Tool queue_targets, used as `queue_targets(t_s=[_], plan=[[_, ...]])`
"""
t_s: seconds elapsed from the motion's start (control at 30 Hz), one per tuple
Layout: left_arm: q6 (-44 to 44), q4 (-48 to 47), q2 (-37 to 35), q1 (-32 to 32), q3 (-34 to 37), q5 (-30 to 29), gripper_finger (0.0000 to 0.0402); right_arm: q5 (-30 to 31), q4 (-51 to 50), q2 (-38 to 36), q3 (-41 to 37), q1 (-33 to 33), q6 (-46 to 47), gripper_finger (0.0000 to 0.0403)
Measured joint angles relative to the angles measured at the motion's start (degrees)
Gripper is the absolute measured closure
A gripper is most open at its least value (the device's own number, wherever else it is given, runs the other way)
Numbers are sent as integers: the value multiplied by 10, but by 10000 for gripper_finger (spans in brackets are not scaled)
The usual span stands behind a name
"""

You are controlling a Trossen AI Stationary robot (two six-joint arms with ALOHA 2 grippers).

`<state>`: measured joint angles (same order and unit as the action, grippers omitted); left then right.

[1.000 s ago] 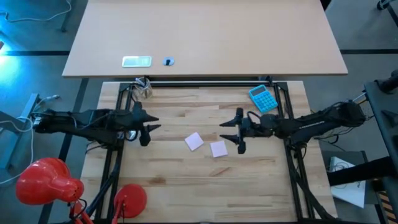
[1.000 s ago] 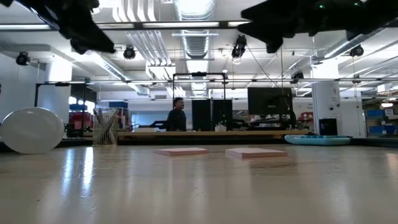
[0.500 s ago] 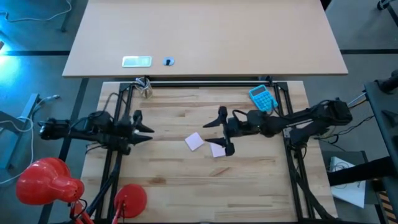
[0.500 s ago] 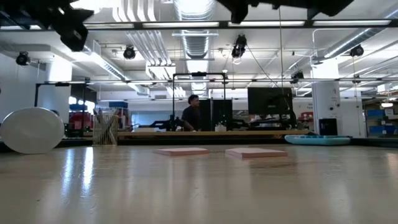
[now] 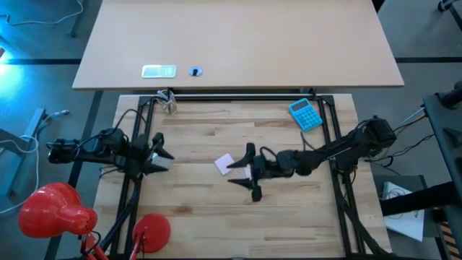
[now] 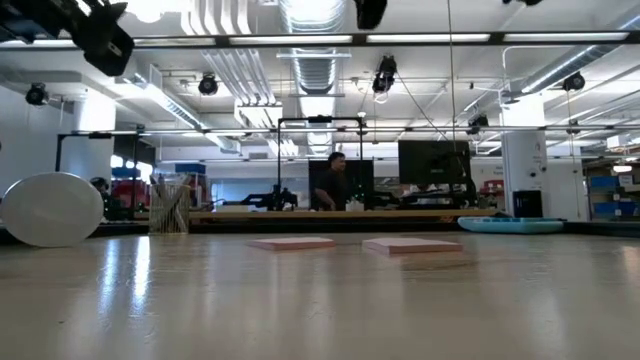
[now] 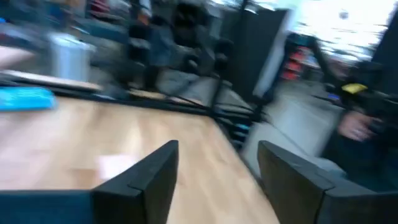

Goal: Screw lightbulb
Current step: Move the red lamp to the center of the table

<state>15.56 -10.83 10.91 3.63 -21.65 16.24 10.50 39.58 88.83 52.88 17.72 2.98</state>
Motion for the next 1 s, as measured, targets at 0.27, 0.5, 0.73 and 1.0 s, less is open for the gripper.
queue_targets(t_s=[0.27, 0.5, 0.73, 1.0], plan=[[66, 49, 5, 1, 0, 264, 142, 100, -25, 85, 123, 77, -39, 172], [87, 52, -21, 4, 1, 387, 141, 122, -56, 152, 226, 103, -18, 170], [112, 113, -87, 63, 41, 415, 141, 241, -136, 172, 308, 116, 0, 169], [184, 348, -92, 180, 124, 373, 141, 303, -171, 170, 335, 104, 0, 137]])
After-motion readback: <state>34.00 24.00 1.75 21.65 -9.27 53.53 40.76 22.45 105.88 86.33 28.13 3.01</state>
